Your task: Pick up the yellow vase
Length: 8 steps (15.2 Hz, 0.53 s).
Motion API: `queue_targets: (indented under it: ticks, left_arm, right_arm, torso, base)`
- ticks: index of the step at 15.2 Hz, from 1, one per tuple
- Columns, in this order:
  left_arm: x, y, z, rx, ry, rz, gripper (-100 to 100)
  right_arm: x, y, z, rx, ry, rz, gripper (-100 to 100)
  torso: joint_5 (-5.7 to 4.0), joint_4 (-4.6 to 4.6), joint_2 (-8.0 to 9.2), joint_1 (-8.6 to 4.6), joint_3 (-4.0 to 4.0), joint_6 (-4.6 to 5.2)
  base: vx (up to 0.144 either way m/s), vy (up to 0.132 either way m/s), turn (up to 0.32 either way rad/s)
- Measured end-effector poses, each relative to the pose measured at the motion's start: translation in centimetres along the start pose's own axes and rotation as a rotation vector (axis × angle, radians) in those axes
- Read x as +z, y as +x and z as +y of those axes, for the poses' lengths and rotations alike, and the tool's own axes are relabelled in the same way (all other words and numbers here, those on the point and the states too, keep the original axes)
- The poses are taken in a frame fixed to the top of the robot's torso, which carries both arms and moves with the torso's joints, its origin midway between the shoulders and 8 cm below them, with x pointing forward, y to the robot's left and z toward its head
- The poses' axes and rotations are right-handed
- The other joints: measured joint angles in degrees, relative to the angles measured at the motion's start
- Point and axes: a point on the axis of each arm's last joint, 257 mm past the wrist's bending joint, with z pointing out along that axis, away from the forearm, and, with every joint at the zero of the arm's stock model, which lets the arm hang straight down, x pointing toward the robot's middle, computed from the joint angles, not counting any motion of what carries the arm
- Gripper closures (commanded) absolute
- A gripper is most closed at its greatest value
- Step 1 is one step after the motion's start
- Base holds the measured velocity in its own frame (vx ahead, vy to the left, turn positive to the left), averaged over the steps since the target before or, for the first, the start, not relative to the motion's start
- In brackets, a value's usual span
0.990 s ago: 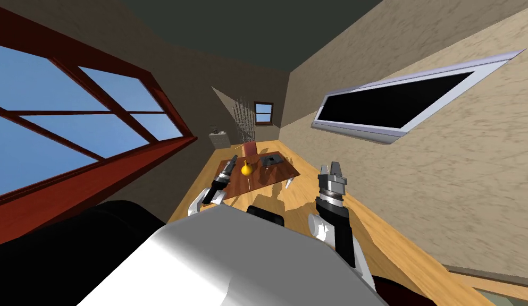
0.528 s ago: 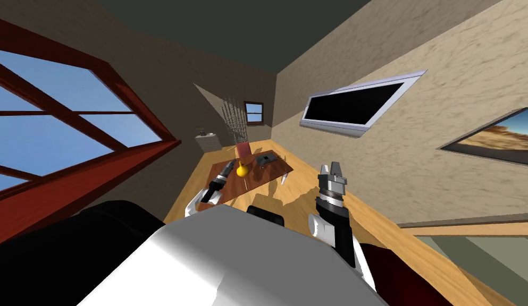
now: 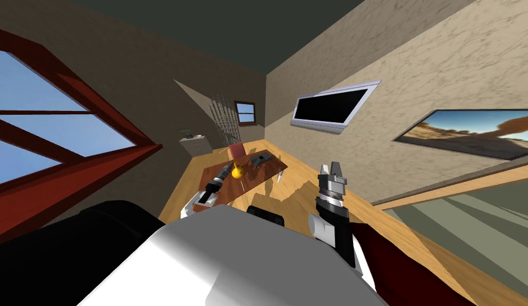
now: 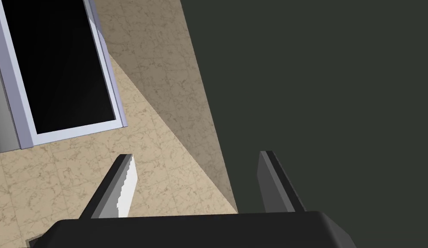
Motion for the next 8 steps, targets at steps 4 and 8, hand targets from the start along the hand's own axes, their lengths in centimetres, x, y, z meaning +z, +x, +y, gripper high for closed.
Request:
queue_targets:
  ticks: [4, 8]
  left_arm:
    - [-0.7, 0.8, 2.9, 0.053, -0.049, 0.024, -100]
    - [-1.9, 1.5, 6.7, 0.126, -0.118, 0.061, -100]
  right_arm:
    - [0.0, 0.0, 0.0, 0.000, 0.000, 0.000, 0]
    - [0.0, 0.0, 0.0, 0.000, 0.000, 0.000, 0]
  torso:
    - [0.01, 0.00, -0.01, 0.01, 0.00, -0.02]
    - [0.02, -0.01, -0.04, 0.07, -0.02, 0.01]
  base:
    - [-0.020, 0.028, -0.214]
    - [-0.014, 0.043, -0.306]
